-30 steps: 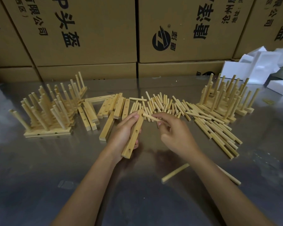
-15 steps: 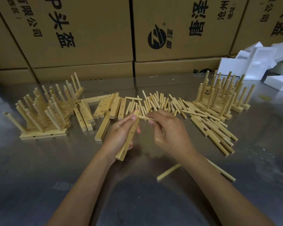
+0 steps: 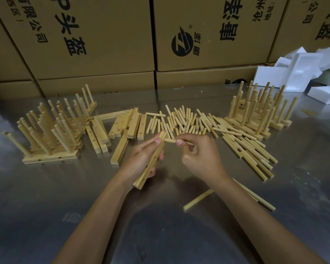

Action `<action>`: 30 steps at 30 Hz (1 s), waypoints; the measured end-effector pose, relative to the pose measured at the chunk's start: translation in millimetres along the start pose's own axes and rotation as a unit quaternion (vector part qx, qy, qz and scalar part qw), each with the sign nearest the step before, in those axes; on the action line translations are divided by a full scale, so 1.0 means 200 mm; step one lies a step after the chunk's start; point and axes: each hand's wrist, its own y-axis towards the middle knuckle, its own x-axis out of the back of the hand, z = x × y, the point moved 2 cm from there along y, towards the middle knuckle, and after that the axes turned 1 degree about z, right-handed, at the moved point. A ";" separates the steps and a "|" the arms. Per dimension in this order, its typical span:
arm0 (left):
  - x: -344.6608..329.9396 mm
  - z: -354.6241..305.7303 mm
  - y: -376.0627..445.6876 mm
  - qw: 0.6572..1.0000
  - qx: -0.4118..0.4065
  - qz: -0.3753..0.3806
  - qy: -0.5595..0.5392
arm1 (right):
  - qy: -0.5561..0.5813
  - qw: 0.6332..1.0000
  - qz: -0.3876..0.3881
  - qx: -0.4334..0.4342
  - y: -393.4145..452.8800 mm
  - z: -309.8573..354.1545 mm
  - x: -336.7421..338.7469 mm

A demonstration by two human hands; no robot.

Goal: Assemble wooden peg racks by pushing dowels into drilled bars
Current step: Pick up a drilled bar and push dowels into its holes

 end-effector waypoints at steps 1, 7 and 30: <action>0.00 0.00 0.00 1.000 0.000 0.001 0.002 | 0.004 1.000 0.006 -0.010 0.00 -0.01 0.00; -0.01 -0.02 0.01 0.999 0.026 -0.026 -0.002 | 0.034 0.995 0.057 -0.068 0.04 -0.02 0.00; 0.04 -0.05 0.00 0.961 0.103 -0.162 -0.197 | -0.260 0.926 0.153 -0.227 0.10 -0.24 0.23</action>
